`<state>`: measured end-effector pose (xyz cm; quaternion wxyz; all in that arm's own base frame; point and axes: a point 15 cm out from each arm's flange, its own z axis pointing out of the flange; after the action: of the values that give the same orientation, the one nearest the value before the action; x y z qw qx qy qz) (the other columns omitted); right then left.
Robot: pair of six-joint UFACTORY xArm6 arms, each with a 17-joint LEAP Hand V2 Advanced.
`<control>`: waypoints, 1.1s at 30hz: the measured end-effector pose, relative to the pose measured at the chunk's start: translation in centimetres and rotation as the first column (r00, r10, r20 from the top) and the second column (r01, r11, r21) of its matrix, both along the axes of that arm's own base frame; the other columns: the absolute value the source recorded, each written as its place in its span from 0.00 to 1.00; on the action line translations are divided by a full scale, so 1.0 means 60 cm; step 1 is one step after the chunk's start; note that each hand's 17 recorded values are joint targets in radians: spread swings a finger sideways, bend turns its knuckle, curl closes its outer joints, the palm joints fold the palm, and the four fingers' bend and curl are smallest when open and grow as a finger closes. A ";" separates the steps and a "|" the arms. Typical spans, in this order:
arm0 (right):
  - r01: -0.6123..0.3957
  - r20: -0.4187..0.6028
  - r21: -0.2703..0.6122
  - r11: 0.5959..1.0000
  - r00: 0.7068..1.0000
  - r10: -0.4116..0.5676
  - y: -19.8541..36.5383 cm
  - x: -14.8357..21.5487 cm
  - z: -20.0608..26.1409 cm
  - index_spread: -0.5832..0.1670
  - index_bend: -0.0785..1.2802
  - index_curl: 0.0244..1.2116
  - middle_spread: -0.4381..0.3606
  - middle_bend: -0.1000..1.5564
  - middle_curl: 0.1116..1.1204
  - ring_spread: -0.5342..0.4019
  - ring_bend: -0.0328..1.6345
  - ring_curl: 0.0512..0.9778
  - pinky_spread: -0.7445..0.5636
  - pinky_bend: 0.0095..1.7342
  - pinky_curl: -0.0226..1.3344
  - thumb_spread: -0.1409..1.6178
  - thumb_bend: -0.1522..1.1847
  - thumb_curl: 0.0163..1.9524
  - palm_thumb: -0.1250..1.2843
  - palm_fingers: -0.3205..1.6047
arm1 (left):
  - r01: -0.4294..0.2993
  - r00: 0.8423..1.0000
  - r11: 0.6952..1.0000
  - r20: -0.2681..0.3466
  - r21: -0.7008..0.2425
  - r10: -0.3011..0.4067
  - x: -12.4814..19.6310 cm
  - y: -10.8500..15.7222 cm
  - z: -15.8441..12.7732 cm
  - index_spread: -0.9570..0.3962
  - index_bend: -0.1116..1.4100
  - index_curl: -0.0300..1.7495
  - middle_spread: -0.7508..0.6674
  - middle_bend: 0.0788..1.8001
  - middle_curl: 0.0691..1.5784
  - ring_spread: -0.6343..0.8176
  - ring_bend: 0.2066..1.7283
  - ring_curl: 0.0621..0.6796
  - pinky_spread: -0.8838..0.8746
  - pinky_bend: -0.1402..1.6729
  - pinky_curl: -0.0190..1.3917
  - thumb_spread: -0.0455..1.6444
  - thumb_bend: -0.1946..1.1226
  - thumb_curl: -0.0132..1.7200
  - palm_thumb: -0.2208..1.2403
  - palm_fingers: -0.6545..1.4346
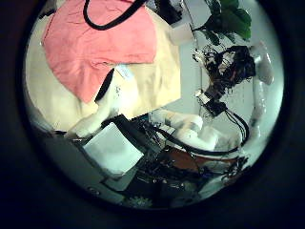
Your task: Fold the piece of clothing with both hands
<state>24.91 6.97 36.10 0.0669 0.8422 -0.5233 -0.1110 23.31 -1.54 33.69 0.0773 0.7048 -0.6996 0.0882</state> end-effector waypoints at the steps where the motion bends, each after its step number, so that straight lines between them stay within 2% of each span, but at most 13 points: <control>1: -0.001 -0.002 0.000 1.000 1.000 0.001 0.001 0.000 -0.001 0.33 0.21 0.33 0.59 0.18 0.24 0.79 0.14 0.19 0.86 0.10 0.16 0.75 0.10 0.13 0.57 0.37 | -0.002 1.000 1.000 0.001 0.001 0.002 0.000 0.001 0.000 0.67 0.19 0.21 0.57 0.08 0.20 0.63 0.24 0.15 0.63 0.27 0.21 0.64 0.13 0.22 0.56 0.46; 10: -0.007 -0.019 -0.003 1.000 1.000 0.007 -0.001 -0.005 -0.004 0.32 0.20 0.32 0.59 0.18 0.24 0.79 0.14 0.19 0.86 0.10 0.17 0.75 0.10 0.13 0.56 0.38 | -0.020 1.000 1.000 -0.007 0.024 0.020 0.003 0.017 -0.011 0.67 0.19 0.21 0.54 0.08 0.20 0.62 0.24 0.14 0.62 0.26 0.21 0.63 0.13 0.23 0.56 0.47; 14: -0.002 -0.017 -0.002 1.000 1.000 0.002 -0.003 -0.005 -0.002 0.32 0.20 0.32 0.59 0.18 0.24 0.79 0.14 0.20 0.86 0.10 0.17 0.75 0.10 0.13 0.56 0.37 | 0.018 1.000 0.999 -0.021 0.029 -0.018 -0.001 0.002 -0.017 0.66 0.19 0.21 0.50 0.13 0.21 0.62 0.21 0.12 0.62 0.24 0.20 0.63 0.13 0.23 0.56 0.49; 18: 0.005 -0.032 -0.006 1.000 0.999 -0.005 -0.005 -0.004 -0.008 0.31 0.20 0.31 0.59 0.18 0.24 0.79 0.14 0.20 0.86 0.10 0.17 0.75 0.10 0.13 0.56 0.38 | 0.075 0.995 0.992 -0.077 0.099 -0.067 -0.014 0.000 -0.045 0.67 0.19 0.22 0.49 0.13 0.22 0.63 0.20 0.11 0.63 0.24 0.20 0.63 0.13 0.23 0.56 0.48; 21: 0.014 -0.039 -0.009 1.000 0.999 -0.015 -0.009 -0.002 -0.010 0.31 0.20 0.31 0.59 0.18 0.23 0.79 0.15 0.20 0.86 0.10 0.17 0.75 0.10 0.13 0.56 0.38 | 0.140 0.983 0.980 -0.135 0.145 -0.120 -0.033 -0.006 -0.081 0.68 0.18 0.21 0.51 0.11 0.21 0.64 0.21 0.12 0.64 0.24 0.20 0.63 0.13 0.23 0.55 0.47; 25: 0.029 -0.039 -0.011 1.000 0.999 -0.029 -0.014 -0.002 -0.003 0.32 0.20 0.31 0.59 0.17 0.23 0.80 0.16 0.21 0.85 0.11 0.17 0.75 0.10 0.13 0.57 0.38 | 0.228 0.966 0.958 -0.165 0.173 -0.200 -0.031 -0.021 -0.109 0.70 0.18 0.21 0.50 0.09 0.21 0.61 0.23 0.14 0.61 0.25 0.21 0.64 0.13 0.23 0.55 0.46; 29: 0.037 -0.033 -0.011 0.999 0.999 -0.037 -0.017 0.000 0.006 0.32 0.20 0.31 0.59 0.18 0.23 0.79 0.16 0.21 0.85 0.11 0.18 0.75 0.11 0.13 0.58 0.39 | 0.317 0.934 0.929 -0.231 0.190 -0.272 -0.028 -0.034 -0.134 0.71 0.16 0.20 0.52 0.06 0.20 0.61 0.24 0.16 0.60 0.29 0.22 0.65 0.13 0.22 0.54 0.42; 33: 0.040 -0.028 -0.026 0.999 0.999 -0.041 -0.026 0.004 0.007 0.34 0.20 0.31 0.60 0.18 0.23 0.79 0.17 0.21 0.85 0.10 0.18 0.75 0.10 0.13 0.59 0.39 | 0.367 0.914 0.901 -0.270 0.230 -0.304 -0.031 -0.019 -0.163 0.73 0.15 0.18 0.56 0.06 0.19 0.65 0.27 0.17 0.62 0.31 0.23 0.66 0.12 0.21 0.50 0.39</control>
<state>25.12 5.43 36.55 0.0830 0.8288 -0.5407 -0.1177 21.45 -2.69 23.90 0.0720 0.5820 -0.8030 -0.1060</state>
